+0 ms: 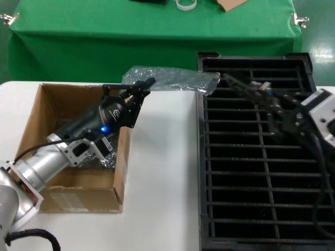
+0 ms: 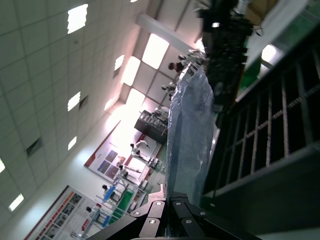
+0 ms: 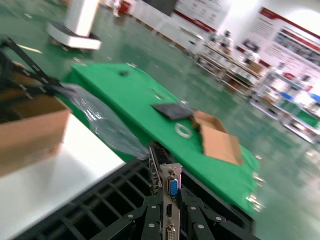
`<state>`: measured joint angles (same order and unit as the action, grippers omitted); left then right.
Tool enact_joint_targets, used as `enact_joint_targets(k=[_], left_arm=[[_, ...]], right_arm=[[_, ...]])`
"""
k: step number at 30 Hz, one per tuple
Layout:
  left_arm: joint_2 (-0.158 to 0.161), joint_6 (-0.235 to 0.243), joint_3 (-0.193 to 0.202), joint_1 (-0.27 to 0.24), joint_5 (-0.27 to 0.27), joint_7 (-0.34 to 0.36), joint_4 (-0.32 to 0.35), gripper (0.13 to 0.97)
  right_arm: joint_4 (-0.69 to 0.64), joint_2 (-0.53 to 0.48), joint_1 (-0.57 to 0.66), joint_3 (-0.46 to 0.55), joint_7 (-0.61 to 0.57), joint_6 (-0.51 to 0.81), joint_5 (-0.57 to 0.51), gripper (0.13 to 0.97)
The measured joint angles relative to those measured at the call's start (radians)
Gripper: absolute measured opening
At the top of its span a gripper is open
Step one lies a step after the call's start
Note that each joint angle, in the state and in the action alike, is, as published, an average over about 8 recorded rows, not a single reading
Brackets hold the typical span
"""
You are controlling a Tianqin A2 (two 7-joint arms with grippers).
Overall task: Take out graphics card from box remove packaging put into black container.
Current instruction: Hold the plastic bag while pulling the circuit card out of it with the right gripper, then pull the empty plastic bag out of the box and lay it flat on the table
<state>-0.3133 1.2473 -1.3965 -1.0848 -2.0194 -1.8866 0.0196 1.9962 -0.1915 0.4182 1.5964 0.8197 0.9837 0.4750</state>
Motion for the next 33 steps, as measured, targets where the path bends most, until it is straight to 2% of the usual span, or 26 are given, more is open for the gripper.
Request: enact_joint_targets(k=[4, 7, 15, 19, 25, 33], left_arm=[[-0.005, 0.008, 0.008, -0.015, -0.008, 0.097, 0.0, 0.139], [-0.013, 0.012, 0.025, -0.033, -0.025, 0.205, -0.004, 0.139], [-0.042, -0.025, 0.1, -0.083, -0.1, 0.547, -0.017, 0.139], [-0.054, -0.026, 0.115, -0.102, -0.114, 0.718, -0.019, 0.139], [-0.067, 0.046, 0.091, -0.114, -0.089, 0.947, -0.019, 0.139], [-0.079, 0.174, 0.012, -0.114, -0.01, 1.254, -0.02, 0.139]], right_arm=[[0.041, 0.04, -0.014, -0.041, 0.01, 0.044, -0.084, 0.185], [0.053, 0.061, -0.019, -0.066, 0.014, 0.07, -0.12, 0.185], [0.062, 0.097, -0.032, -0.106, 0.002, 0.099, -0.154, 0.185], [0.058, 0.108, -0.032, -0.116, -0.01, 0.103, -0.153, 0.185], [0.037, 0.117, -0.019, -0.116, -0.026, 0.11, -0.146, 0.185], [0.013, 0.127, -0.002, -0.112, -0.041, 0.113, -0.14, 0.185]])
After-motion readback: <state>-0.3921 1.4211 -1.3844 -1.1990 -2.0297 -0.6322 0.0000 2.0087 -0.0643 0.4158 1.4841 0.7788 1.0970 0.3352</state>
